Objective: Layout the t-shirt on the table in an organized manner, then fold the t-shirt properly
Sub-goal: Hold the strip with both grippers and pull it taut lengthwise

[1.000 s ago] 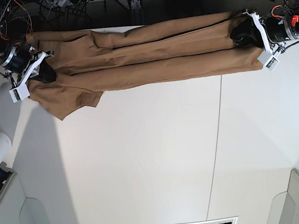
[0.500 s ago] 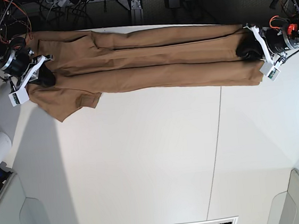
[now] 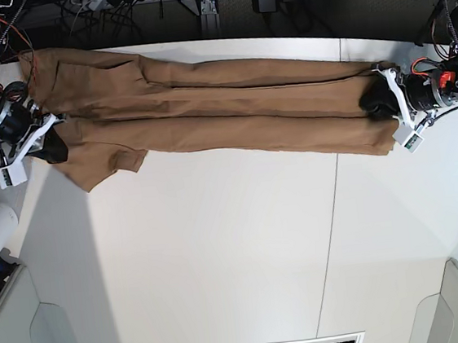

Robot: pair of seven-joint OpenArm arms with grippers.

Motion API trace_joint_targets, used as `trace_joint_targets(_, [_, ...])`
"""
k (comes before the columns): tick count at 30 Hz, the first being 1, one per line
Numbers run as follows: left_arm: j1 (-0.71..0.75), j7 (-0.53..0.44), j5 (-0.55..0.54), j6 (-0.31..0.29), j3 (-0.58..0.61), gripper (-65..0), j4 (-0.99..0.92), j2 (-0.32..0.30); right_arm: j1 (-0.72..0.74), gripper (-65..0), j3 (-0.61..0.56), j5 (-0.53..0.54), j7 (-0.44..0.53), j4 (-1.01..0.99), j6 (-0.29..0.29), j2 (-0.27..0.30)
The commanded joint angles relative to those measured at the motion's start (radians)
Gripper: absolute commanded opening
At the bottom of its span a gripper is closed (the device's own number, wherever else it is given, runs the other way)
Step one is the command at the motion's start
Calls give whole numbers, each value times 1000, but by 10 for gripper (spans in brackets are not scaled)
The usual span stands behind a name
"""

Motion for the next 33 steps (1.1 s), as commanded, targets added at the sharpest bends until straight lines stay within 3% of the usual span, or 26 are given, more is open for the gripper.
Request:
trace_joint_targets(1, [-10, 0, -23, -1, -8, -618, 22, -29, 18, -590, 23, 39, 13, 15, 1, 19])
trace_joint_targets(4, [-10, 24, -60, -1, -8, -583, 47, -51, 24, -409, 64, 65, 13, 15, 1, 18])
trace_joint_targets(7, [-10, 25, -80, -1, -8, -545, 72, -72, 26, -361, 88, 61, 47, 15, 0, 18])
trace_joint_targets(12, [-10, 25, -87, -1, -8, -544, 114, -79, 74, -361, 86, -27, 77, -21, -26, 8])
trace_joint_targets(16, [-10, 24, -92, -1, -8, -544, 140, -77, 160, -361, 85, -30, 64, -138, -33, 8])
trace_joint_targets(21, [-10, 24, -92, -1, -8, -544, 140, -71, 212, -361, 85, 43, 9, -270, -5, 7])
trace_joint_targets(28, [-7, 24, -92, -1, -8, -544, 140, -70, 211, -369, 85, 143, -79, -286, 4, 2])
trace_joint_targets(33, [-7, 24, -92, -1, -8, -544, 140, -69, 211, -584, 85, 197, -149, -286, 4, 2])
